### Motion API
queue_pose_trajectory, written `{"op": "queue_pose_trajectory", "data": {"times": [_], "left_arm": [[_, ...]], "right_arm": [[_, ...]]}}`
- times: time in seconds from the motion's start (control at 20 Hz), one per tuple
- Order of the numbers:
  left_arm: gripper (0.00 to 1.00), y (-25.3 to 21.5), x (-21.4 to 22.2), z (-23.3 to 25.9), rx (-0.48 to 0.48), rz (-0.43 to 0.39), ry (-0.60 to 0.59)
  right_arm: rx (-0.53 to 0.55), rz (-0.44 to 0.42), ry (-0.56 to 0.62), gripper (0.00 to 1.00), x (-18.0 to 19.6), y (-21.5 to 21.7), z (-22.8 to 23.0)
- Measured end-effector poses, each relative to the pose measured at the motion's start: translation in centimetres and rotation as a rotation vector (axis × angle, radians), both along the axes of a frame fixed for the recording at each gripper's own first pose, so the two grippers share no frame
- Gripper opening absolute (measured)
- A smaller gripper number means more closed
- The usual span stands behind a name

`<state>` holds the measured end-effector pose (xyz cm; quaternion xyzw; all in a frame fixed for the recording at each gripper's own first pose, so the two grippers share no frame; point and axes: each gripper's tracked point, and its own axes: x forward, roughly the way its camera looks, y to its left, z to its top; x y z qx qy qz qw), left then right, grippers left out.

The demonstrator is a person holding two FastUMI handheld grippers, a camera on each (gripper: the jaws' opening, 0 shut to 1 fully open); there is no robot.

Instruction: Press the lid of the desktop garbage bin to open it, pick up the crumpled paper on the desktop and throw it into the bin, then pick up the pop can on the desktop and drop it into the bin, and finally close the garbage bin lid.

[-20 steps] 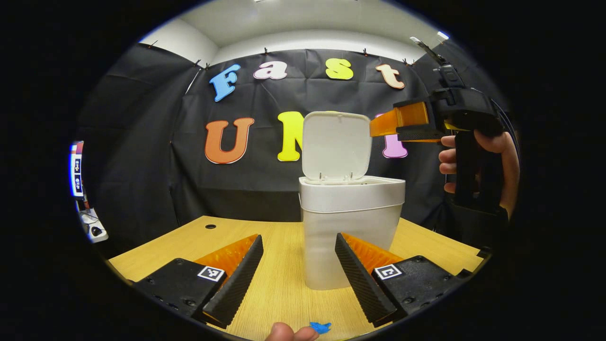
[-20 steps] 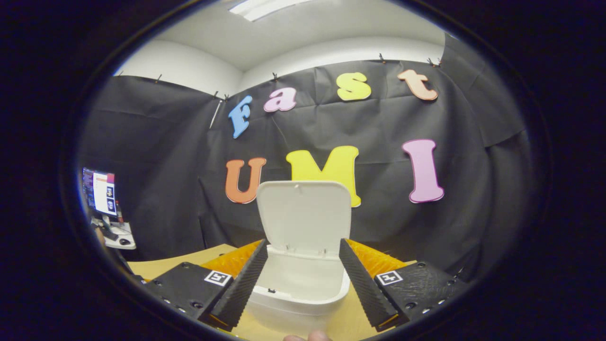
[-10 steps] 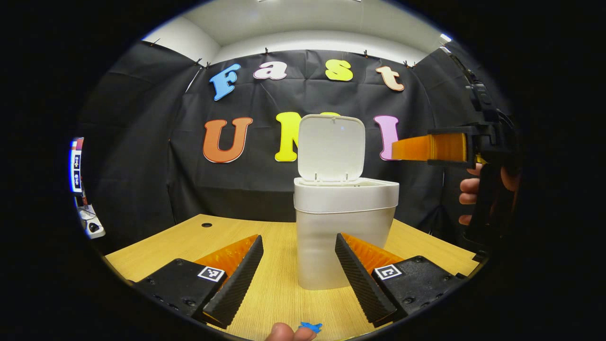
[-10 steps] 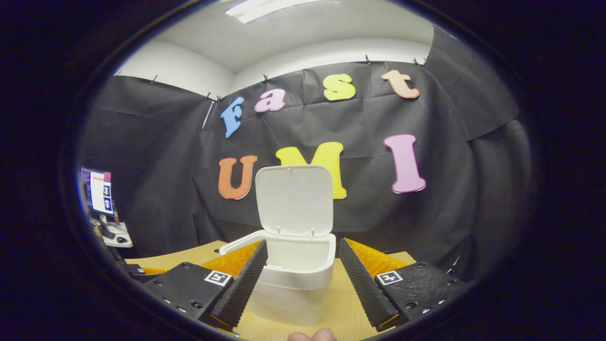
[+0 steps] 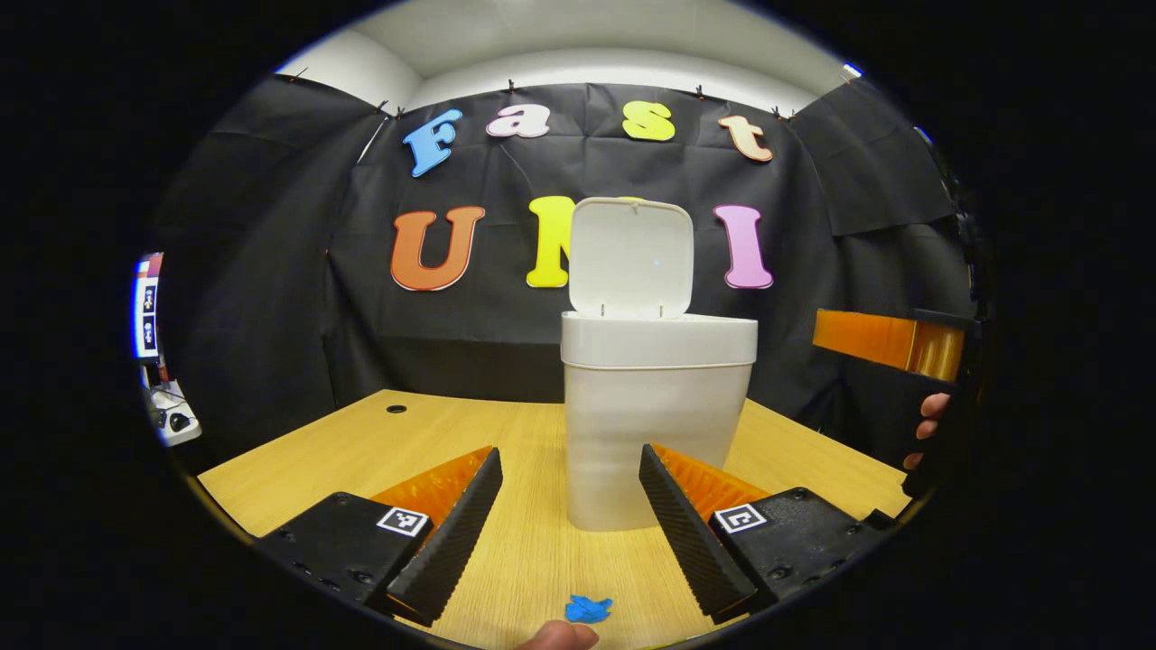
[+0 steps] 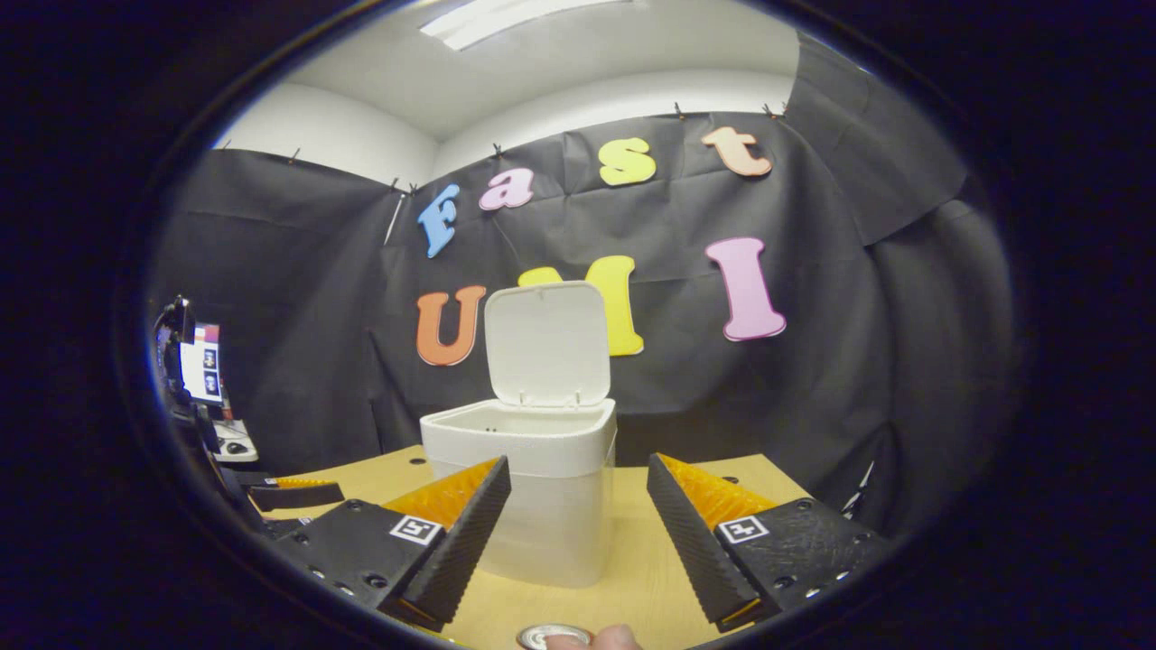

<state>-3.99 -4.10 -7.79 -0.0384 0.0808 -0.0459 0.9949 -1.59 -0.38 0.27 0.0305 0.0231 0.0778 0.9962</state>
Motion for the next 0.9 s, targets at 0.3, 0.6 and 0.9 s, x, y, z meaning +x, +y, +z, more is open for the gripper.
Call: {"op": "queue_pose_trajectory", "data": {"times": [0.3, 0.6, 0.9], "left_arm": [[0.99, -0.5, -2.6, -3.9, 0.012, 0.000, 0.064], [0.99, -1.3, -4.4, -8.6, 0.029, -0.008, 0.172], [0.99, -2.4, -5.5, -13.0, 0.017, -0.013, 0.284]], "right_arm": [[-0.011, -0.034, 0.040, 0.96, -2.8, -2.4, -3.7], [-0.020, -0.031, 0.078, 0.96, -4.5, -3.4, -6.8], [-0.037, 0.009, 0.086, 0.96, -5.3, -3.0, -8.8]]}}
